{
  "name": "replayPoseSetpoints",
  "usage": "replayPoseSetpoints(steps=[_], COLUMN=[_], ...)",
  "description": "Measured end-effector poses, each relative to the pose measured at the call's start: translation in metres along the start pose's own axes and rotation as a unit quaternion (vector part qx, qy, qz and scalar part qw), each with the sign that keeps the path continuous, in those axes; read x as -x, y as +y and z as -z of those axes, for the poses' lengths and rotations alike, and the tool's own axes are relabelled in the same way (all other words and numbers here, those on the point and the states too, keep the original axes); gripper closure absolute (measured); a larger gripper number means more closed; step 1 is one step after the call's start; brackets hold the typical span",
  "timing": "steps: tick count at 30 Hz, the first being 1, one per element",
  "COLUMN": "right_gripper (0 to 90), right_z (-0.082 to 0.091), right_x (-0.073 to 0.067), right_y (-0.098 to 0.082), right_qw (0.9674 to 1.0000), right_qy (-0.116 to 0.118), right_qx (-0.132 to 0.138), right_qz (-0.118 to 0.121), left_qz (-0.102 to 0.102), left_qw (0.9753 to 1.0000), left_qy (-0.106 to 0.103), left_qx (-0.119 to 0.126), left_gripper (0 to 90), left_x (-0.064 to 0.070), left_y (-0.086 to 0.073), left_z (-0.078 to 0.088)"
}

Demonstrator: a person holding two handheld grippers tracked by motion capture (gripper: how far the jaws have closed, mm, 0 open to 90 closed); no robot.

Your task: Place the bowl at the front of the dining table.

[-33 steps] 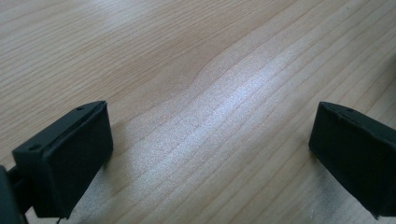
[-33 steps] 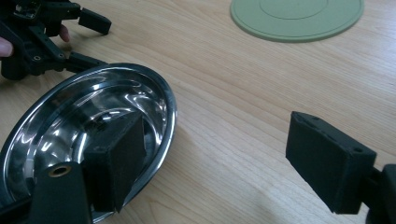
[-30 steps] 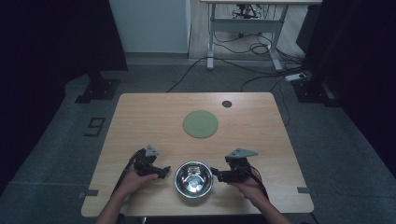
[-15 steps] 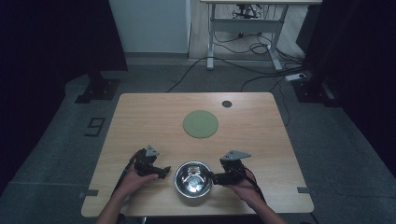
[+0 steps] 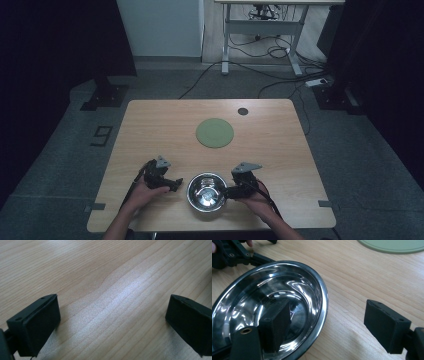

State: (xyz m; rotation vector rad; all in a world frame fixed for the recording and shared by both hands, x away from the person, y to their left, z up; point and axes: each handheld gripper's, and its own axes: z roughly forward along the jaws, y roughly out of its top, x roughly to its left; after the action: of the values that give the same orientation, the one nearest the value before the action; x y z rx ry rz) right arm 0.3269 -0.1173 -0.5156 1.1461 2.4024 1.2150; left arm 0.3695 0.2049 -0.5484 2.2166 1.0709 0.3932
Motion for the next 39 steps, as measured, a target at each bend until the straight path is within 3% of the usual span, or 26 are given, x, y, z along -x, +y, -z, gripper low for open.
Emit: replayPoseSetpoints(steps=[10,19,35,39], right_gripper=[23.4,28.5,52.0,57.2], right_z=[-0.022,-0.034,-0.036,-0.036], right_x=[-0.007,-0.008,-0.007,-0.005], right_y=[0.001,0.005,0.001,0.002], right_qw=[0.9996,0.9989,0.9966,0.9968], right_qy=[-0.003,-0.012,-0.017,-0.006], right_qx=[-0.023,-0.042,-0.075,-0.076], right_qz=[0.018,0.016,0.029,0.022], left_qz=[0.0,-0.001,-0.003,-0.003], left_qw=[1.0,1.0,1.0,1.0], left_qy=[0.0,0.0,-0.001,-0.001], left_qx=[0.0,0.0,-0.001,-0.001], left_gripper=[0.0,0.0,0.0,0.0], left_x=[0.0,0.0,0.001,0.001], left_y=[0.0,0.0,0.0,0.0], left_z=[0.0,0.0,0.0,0.0])
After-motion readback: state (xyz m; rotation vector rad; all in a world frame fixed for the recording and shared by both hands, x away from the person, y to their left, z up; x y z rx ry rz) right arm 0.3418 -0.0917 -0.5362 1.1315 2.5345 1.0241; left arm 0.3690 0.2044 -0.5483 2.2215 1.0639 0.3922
